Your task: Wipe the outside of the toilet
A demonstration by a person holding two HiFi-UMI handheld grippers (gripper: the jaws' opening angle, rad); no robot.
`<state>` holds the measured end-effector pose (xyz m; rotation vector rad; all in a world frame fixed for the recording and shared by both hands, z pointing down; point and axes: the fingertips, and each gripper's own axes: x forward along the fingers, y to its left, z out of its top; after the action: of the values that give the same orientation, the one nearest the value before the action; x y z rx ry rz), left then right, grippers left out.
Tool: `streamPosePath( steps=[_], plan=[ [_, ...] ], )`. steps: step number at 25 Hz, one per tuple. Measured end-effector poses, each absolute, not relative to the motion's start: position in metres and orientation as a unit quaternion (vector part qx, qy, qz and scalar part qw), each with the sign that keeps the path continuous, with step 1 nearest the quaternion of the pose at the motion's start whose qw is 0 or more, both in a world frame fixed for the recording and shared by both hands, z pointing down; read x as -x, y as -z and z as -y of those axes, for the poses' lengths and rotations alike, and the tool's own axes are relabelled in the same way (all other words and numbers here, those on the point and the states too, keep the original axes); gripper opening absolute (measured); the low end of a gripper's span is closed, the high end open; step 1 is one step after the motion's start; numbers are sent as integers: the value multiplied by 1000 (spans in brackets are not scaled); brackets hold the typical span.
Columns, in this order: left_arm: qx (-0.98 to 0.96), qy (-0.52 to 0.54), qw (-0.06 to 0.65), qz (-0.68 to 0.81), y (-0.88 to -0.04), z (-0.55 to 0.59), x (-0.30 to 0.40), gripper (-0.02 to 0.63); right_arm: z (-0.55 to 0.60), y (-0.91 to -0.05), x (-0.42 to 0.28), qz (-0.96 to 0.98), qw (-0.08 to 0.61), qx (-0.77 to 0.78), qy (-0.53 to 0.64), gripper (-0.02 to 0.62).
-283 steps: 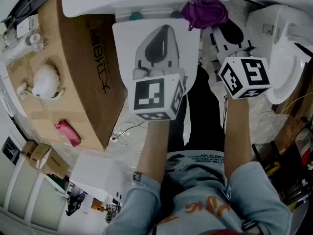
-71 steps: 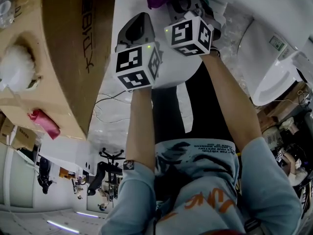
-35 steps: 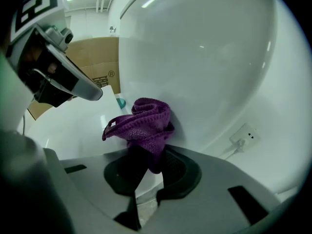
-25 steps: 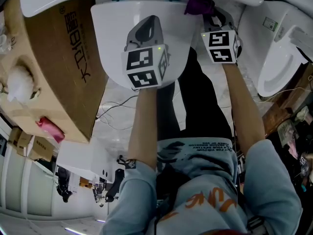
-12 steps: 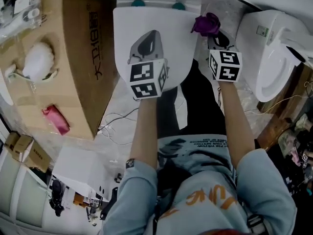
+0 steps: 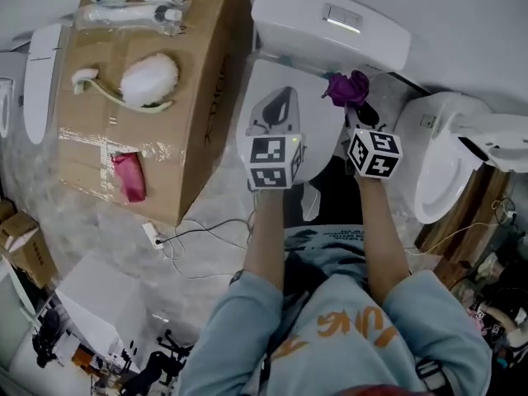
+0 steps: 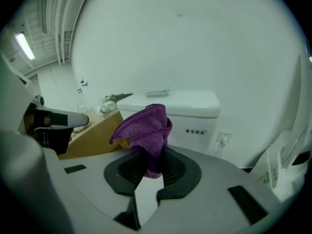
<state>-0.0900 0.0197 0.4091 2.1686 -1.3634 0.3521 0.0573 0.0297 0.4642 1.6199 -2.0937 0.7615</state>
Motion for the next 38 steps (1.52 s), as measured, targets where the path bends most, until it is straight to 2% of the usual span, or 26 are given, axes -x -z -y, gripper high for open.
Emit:
streamPosePath(
  steps=[8,20,31,38],
  plan=[
    [-785,-107,216,570,-306,-9,138,23,-7,-342,-5,791,115,-557,-224,71],
    [-788,-48,140,597,-180,-4,142,23,13,-191,26,840,51,-525,-125,71],
    [-772,-29,49,633,-77,12,154,23,35,-83,47,879,-10,-473,-63,71],
    [-763,-22,41,645,-59,18,137,23,38,-54,27,885,-17,-463,-36,72]
  ],
)
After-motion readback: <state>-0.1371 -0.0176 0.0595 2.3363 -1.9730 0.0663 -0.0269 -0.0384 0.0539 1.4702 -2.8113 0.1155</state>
